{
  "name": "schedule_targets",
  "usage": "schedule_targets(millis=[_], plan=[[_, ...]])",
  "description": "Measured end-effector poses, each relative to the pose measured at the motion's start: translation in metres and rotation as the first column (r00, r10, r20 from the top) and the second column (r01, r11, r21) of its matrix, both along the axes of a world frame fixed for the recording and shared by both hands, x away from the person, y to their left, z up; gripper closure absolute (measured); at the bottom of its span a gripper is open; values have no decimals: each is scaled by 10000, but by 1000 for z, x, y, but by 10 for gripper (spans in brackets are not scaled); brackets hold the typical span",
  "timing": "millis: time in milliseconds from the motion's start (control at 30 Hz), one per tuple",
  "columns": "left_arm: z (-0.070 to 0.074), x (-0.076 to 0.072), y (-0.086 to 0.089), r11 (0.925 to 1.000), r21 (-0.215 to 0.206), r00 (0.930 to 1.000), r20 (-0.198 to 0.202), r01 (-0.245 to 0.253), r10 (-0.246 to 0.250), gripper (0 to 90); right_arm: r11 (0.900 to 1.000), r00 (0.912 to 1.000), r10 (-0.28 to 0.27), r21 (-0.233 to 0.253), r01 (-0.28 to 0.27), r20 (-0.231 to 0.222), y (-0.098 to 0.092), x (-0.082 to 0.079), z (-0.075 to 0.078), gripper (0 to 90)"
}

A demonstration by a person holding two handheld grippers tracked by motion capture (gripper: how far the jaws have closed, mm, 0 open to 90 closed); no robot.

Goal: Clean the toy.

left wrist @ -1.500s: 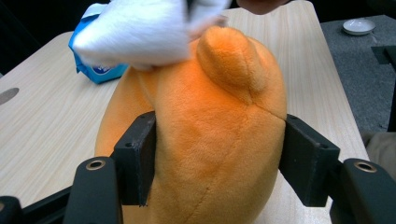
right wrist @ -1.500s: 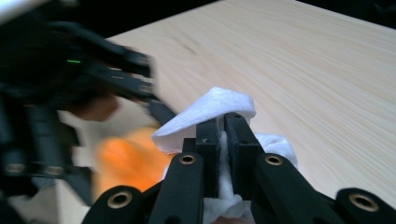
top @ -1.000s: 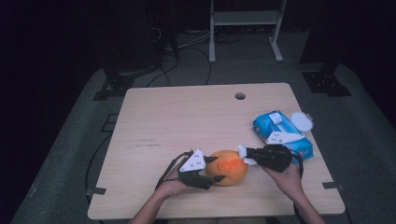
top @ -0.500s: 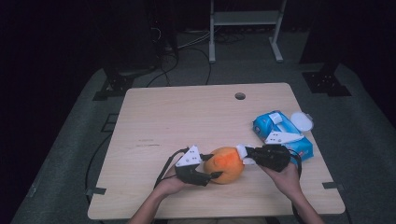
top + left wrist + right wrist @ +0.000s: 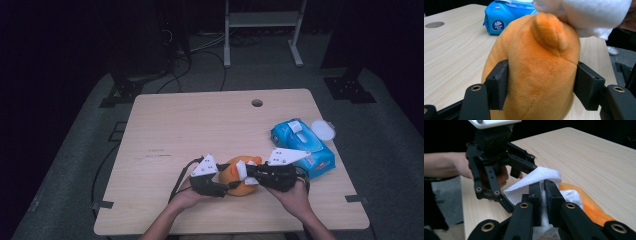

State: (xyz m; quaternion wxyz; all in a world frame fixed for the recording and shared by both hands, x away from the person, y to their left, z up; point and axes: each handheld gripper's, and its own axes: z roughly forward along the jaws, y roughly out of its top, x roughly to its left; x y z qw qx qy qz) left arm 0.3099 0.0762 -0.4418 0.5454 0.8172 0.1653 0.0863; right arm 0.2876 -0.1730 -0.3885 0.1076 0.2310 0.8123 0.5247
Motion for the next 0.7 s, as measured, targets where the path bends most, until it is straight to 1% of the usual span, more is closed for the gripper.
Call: schedule_targets(millis=[67,167,233,267,300,367,400,467,533,600,633,700], plan=[[0,0,0,10000,10,10000,-8,19,-19,367,9999,9998,-87,117,89,-166,-4,3,-1,841],[0,0,1,10000,15,10000,4,69,-69,367,9988,9986,-479,99,481,-209,-12,8,-4,840],[0,1,2,9999,-31,9999,-12,166,-166,362,9971,9962,-749,108,755,-442,-19,13,-7,840],[0,1,2,9999,-31,9999,-12,166,-166,352,9971,9962,-749,108,755,-442,-19,13,-7,840],[0,2,3,9995,-44,9995,76,317,-317,326,9962,9944,-865,83,872,-611,-25,16,-11,840],[1,4,5,9989,-163,9990,86,437,-435,251,9957,9927,-914,81,923,-789,-28,18,-13,840],[2,5,6,9988,-231,9991,27,425,-425,213,9952,9926,-975,23,979,-728,-29,18,-14,839],[-1,10,9,9988,-274,9991,-148,397,-401,154,9945,9917,-1043,2,1046,-748,-31,18,-14,839],[-6,13,8,9991,-128,9987,-318,400,-404,125,9944,9914,-1050,49,1057,-783,-32,18,-14,840],[-10,12,4,9987,-134,9981,-368,493,-498,130,9945,9915,-1036,47,1043,-785,-30,17,-14,840],[-10,11,3,9987,-57,9984,-249,506,-507,148,9945,9918,-1041,17,1045,-744,-29,17,-14,840],[-8,9,2,9990,16,9990,7,437,-437,231,9950,9925,-975,157,989,-737,-27,15,-12,840]])
